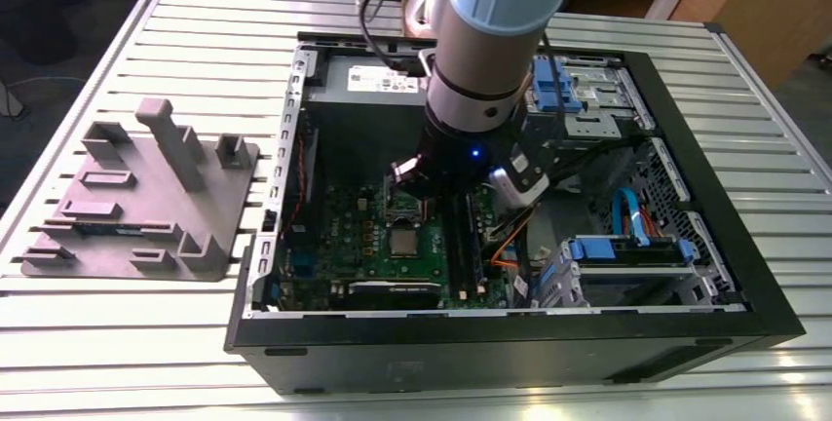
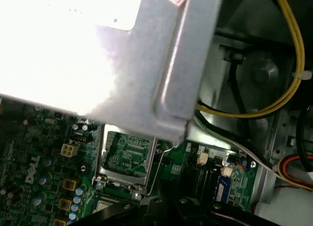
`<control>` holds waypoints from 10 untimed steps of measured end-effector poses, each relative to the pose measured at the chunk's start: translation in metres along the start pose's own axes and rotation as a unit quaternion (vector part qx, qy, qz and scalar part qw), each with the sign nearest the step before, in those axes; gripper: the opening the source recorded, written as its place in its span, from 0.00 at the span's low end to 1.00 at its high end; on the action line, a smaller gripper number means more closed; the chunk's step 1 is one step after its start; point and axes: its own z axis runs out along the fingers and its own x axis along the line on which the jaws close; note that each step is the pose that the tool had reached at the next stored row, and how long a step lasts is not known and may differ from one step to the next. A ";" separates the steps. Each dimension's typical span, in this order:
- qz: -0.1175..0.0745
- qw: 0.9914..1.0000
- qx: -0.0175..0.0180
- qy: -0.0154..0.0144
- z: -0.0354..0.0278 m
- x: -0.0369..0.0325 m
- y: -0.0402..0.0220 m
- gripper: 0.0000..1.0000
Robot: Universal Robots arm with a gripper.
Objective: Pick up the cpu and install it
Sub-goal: 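Close the cpu cover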
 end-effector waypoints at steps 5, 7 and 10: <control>0.000 1.000 0.000 0.000 0.0020 -0.0028 0.0056 0.10; 0.000 1.000 0.000 0.000 0.0024 -0.0033 0.0077 0.10; 0.000 1.000 0.000 0.000 0.0024 -0.0033 0.0077 0.10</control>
